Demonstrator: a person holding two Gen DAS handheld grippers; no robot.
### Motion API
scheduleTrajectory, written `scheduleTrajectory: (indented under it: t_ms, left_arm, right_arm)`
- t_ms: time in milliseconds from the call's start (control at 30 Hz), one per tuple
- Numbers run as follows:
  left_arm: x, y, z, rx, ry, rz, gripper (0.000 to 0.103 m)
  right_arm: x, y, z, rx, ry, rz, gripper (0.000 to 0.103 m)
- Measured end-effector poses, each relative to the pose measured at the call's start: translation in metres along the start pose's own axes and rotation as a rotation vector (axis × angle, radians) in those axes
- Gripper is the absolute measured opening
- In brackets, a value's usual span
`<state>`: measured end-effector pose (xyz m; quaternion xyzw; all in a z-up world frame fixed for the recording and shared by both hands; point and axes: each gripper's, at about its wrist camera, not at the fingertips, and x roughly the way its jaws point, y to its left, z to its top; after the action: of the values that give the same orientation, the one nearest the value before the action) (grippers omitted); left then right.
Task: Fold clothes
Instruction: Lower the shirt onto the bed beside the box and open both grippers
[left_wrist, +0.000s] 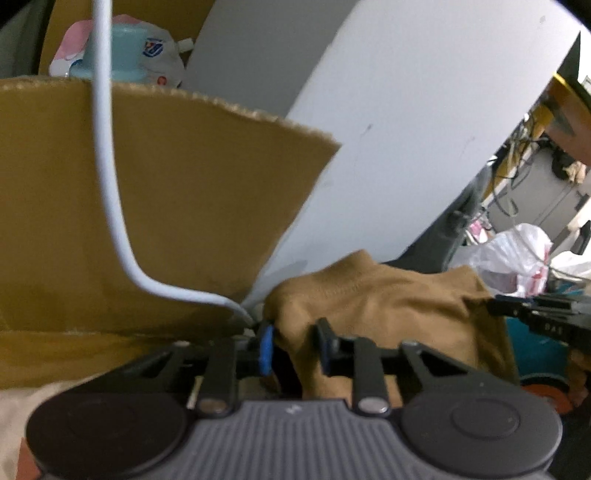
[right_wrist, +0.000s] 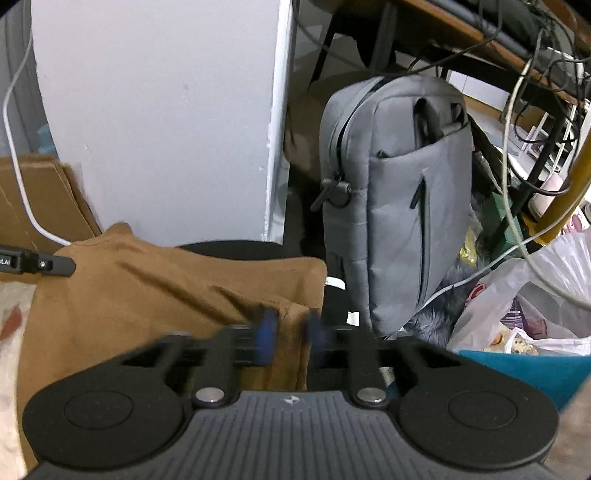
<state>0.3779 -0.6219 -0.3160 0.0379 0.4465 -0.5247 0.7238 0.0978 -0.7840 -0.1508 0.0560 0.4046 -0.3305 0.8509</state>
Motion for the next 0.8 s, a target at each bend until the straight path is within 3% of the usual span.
scheduleTrajectory:
  t_ms: [100, 200, 367, 467, 533, 600, 667, 800]
  left_arm:
    - [0.009, 0.001, -0.002, 0.0, 0.026, 0.014, 0.021]
    - [0.004, -0.004, 0.002, 0.013, 0.052, 0.079, 0.037]
    - [-0.023, -0.016, 0.016, 0.067, 0.108, 0.164, 0.038]
    - [-0.049, -0.031, 0.017, 0.131, 0.097, 0.202, 0.038]
    - [-0.069, -0.044, 0.011, 0.15, 0.066, 0.193, 0.038]
    - [-0.078, -0.055, 0.005, 0.162, 0.04, 0.192, 0.038]
    - [-0.091, -0.066, -0.008, 0.154, 0.009, 0.192, 0.038]
    - [-0.111, -0.093, -0.038, 0.137, -0.023, 0.179, 0.038]
  right_arm:
    - [0.022, -0.004, -0.003, -0.012, 0.029, 0.004, 0.008]
    - [0.038, -0.006, -0.005, -0.015, 0.049, 0.021, 0.008]
    - [0.052, -0.003, 0.003, -0.023, 0.057, 0.021, 0.009]
    - [0.053, -0.004, 0.008, -0.008, 0.065, 0.027, 0.012]
    - [0.048, -0.004, 0.008, -0.002, 0.062, 0.023, 0.015]
    - [0.034, -0.003, 0.003, -0.002, 0.041, -0.006, 0.033]
    - [0.018, -0.002, -0.002, 0.005, 0.02, 0.002, 0.04]
    - [-0.024, 0.007, -0.018, -0.021, -0.019, 0.038, 0.04]
